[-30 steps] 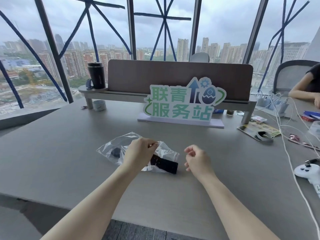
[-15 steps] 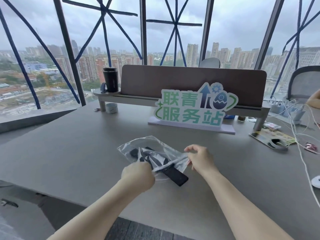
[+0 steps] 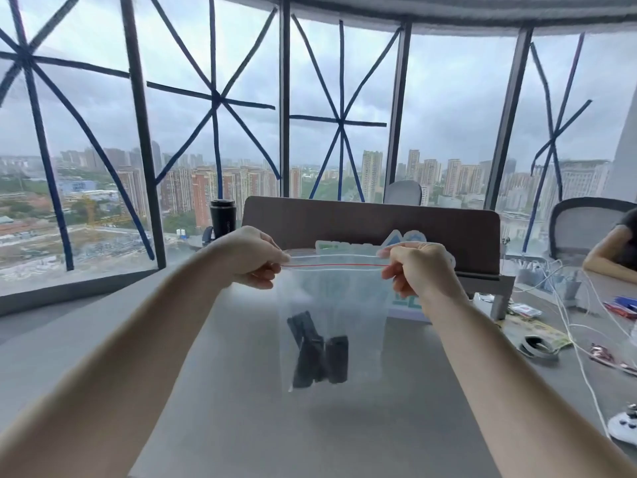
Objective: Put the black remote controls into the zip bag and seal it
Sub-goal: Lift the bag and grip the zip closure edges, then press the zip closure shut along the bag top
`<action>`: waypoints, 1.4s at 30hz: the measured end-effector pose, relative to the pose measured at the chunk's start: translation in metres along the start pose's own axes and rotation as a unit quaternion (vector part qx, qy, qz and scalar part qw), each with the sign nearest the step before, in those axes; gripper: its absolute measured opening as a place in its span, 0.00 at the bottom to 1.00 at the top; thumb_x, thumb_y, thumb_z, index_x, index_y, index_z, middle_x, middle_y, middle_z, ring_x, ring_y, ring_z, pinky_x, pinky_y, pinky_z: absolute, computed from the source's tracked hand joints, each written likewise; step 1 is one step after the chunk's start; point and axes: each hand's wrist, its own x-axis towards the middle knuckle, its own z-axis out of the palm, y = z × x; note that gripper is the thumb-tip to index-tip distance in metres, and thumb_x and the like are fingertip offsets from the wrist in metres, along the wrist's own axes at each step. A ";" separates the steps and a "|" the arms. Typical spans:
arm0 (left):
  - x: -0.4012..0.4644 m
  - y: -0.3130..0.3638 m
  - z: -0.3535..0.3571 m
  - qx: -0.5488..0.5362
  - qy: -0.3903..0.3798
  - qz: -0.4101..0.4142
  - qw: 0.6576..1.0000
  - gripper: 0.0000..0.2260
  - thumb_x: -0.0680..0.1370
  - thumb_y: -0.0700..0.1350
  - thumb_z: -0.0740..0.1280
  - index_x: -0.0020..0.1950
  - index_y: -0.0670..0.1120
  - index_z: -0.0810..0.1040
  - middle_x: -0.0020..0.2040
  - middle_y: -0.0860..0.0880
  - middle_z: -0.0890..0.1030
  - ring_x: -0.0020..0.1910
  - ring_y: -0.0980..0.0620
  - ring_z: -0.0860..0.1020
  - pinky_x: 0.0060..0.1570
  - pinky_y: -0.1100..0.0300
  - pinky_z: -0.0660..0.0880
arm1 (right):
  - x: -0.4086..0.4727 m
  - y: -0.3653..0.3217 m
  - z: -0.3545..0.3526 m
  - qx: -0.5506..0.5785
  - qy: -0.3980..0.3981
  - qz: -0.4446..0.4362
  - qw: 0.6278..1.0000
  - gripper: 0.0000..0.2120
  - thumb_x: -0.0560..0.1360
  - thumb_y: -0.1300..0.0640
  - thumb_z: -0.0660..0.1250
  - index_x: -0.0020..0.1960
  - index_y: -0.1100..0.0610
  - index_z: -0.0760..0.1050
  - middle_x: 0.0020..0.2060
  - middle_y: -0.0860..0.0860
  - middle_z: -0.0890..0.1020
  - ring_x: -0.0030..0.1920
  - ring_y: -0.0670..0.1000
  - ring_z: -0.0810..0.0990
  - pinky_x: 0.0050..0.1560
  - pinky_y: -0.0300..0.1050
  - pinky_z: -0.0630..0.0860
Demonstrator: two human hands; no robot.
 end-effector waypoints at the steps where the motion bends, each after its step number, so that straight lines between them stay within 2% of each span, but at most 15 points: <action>1: 0.001 -0.002 0.000 -0.034 -0.017 -0.002 0.999 0.07 0.73 0.39 0.72 0.47 0.37 0.81 0.33 0.44 0.78 0.26 0.53 0.76 0.30 0.60 0.82 | -0.001 -0.001 -0.001 0.006 0.002 0.006 1.000 0.12 0.72 0.67 0.60 0.39 0.61 0.83 0.21 0.53 0.81 0.17 0.47 0.71 0.20 0.37 0.69; 6: 0.002 -0.035 0.014 -0.134 -0.087 0.004 0.987 0.11 0.70 0.35 0.74 0.51 0.33 0.82 0.37 0.44 0.80 0.30 0.55 0.80 0.33 0.66 0.80 | -0.002 0.006 -0.009 0.039 -0.004 0.044 0.998 0.10 0.72 0.67 0.62 0.40 0.64 0.82 0.26 0.57 0.83 0.19 0.48 0.75 0.20 0.38 0.74; 10: 0.003 -0.052 0.036 -0.069 0.006 0.044 0.997 0.07 0.72 0.39 0.73 0.46 0.35 0.83 0.33 0.46 0.78 0.27 0.54 0.75 0.26 0.67 0.75 | -0.001 0.011 -0.018 0.021 0.002 0.046 0.999 0.09 0.72 0.66 0.63 0.43 0.66 0.82 0.31 0.61 0.84 0.20 0.49 0.76 0.22 0.39 0.74; 12: 0.003 -0.052 0.046 -0.012 0.048 0.086 0.995 0.04 0.73 0.42 0.73 0.43 0.42 0.85 0.32 0.48 0.79 0.27 0.54 0.73 0.22 0.66 0.71 | -0.001 0.014 -0.021 -0.078 0.038 0.000 0.996 0.08 0.72 0.62 0.66 0.41 0.65 0.83 0.32 0.61 0.83 0.22 0.50 0.74 0.26 0.39 0.72; 14: 0.003 -0.049 0.054 0.004 0.066 0.124 0.990 0.03 0.72 0.45 0.73 0.40 0.48 0.85 0.33 0.49 0.80 0.28 0.54 0.74 0.22 0.65 0.72 | -0.006 0.014 -0.021 -0.255 0.099 -0.116 0.955 0.09 0.73 0.53 0.68 0.44 0.56 0.84 0.32 0.52 0.81 0.30 0.49 0.76 0.34 0.43 0.72; 15: 0.003 -0.046 0.058 0.004 0.067 0.139 0.988 0.03 0.73 0.45 0.73 0.39 0.48 0.85 0.34 0.49 0.81 0.29 0.53 0.75 0.22 0.64 0.73 | -0.012 0.011 -0.017 -0.303 0.092 -0.186 0.930 0.09 0.72 0.48 0.69 0.48 0.51 0.84 0.34 0.48 0.79 0.35 0.49 0.77 0.38 0.45 0.74; 17: 0.002 -0.038 0.067 0.010 0.058 0.165 0.985 0.02 0.72 0.45 0.73 0.40 0.49 0.85 0.35 0.49 0.82 0.30 0.53 0.75 0.23 0.65 0.72 | -0.025 0.003 -0.005 -0.352 -0.013 -0.276 0.894 0.15 0.72 0.45 0.71 0.56 0.48 0.82 0.43 0.46 0.80 0.46 0.49 0.77 0.49 0.47 0.75; 19: 0.001 -0.030 0.074 0.019 0.053 0.193 0.980 0.02 0.72 0.44 0.73 0.40 0.49 0.86 0.34 0.50 0.83 0.29 0.55 0.74 0.24 0.66 0.72 | -0.027 -0.001 0.006 -0.398 -0.098 -0.286 0.866 0.18 0.72 0.46 0.72 0.59 0.51 0.81 0.55 0.48 0.81 0.58 0.50 0.74 0.60 0.48 0.70; 20: 0.000 -0.027 0.076 0.020 0.053 0.204 0.977 0.02 0.71 0.44 0.74 0.41 0.49 0.86 0.33 0.51 0.83 0.28 0.58 0.74 0.25 0.66 0.72 | -0.025 -0.002 0.009 -0.412 -0.114 -0.278 0.860 0.16 0.73 0.47 0.72 0.58 0.53 0.82 0.56 0.48 0.82 0.60 0.51 0.74 0.62 0.48 0.68; 24: -0.001 -0.025 0.078 0.028 0.067 0.228 0.971 0.03 0.71 0.41 0.74 0.43 0.47 0.87 0.29 0.58 0.81 0.25 0.65 0.74 0.28 0.68 0.73 | -0.016 -0.003 0.007 -0.412 -0.146 -0.231 0.869 0.05 0.74 0.52 0.71 0.43 0.50 0.85 0.36 0.40 0.81 0.47 0.48 0.80 0.62 0.54 0.72; 28: -0.001 -0.024 0.077 0.023 0.079 0.238 0.968 0.04 0.70 0.42 0.75 0.42 0.50 0.87 0.27 0.59 0.81 0.25 0.61 0.73 0.30 0.61 0.77 | -0.012 -0.007 0.002 -0.382 -0.173 -0.215 0.882 0.04 0.74 0.53 0.70 0.41 0.50 0.83 0.43 0.45 0.85 0.49 0.48 0.81 0.57 0.52 0.76; 31: 0.001 -0.017 0.076 0.012 0.089 0.234 0.968 0.02 0.70 0.42 0.75 0.39 0.49 0.86 0.31 0.52 0.83 0.26 0.57 0.75 0.29 0.58 0.80 | -0.009 -0.012 -0.001 -0.372 -0.156 -0.232 0.885 0.05 0.73 0.55 0.69 0.38 0.50 0.81 0.37 0.44 0.83 0.42 0.46 0.81 0.49 0.50 0.79; 34: 0.002 -0.010 0.074 -0.002 0.073 0.233 0.970 0.04 0.70 0.40 0.74 0.37 0.48 0.84 0.33 0.48 0.83 0.29 0.52 0.76 0.27 0.59 0.78 | -0.010 -0.018 -0.002 -0.373 -0.153 -0.235 0.884 0.06 0.72 0.54 0.70 0.36 0.51 0.81 0.32 0.45 0.82 0.37 0.45 0.80 0.43 0.47 0.77; 38: -0.002 -0.005 0.074 -0.008 0.046 0.232 0.972 0.03 0.71 0.40 0.73 0.38 0.47 0.85 0.32 0.49 0.81 0.30 0.53 0.75 0.23 0.64 0.73 | -0.013 -0.023 -0.004 -0.366 -0.169 -0.220 0.888 0.06 0.73 0.51 0.72 0.41 0.52 0.85 0.34 0.45 0.85 0.41 0.44 0.82 0.42 0.38 0.74; 42: -0.006 -0.002 0.074 0.009 0.035 0.231 0.972 0.01 0.71 0.41 0.73 0.41 0.44 0.85 0.32 0.48 0.79 0.30 0.54 0.76 0.23 0.65 0.73 | -0.014 -0.023 -0.002 -0.346 -0.182 -0.214 0.895 0.06 0.73 0.53 0.73 0.38 0.50 0.84 0.35 0.45 0.86 0.40 0.44 0.82 0.41 0.37 0.74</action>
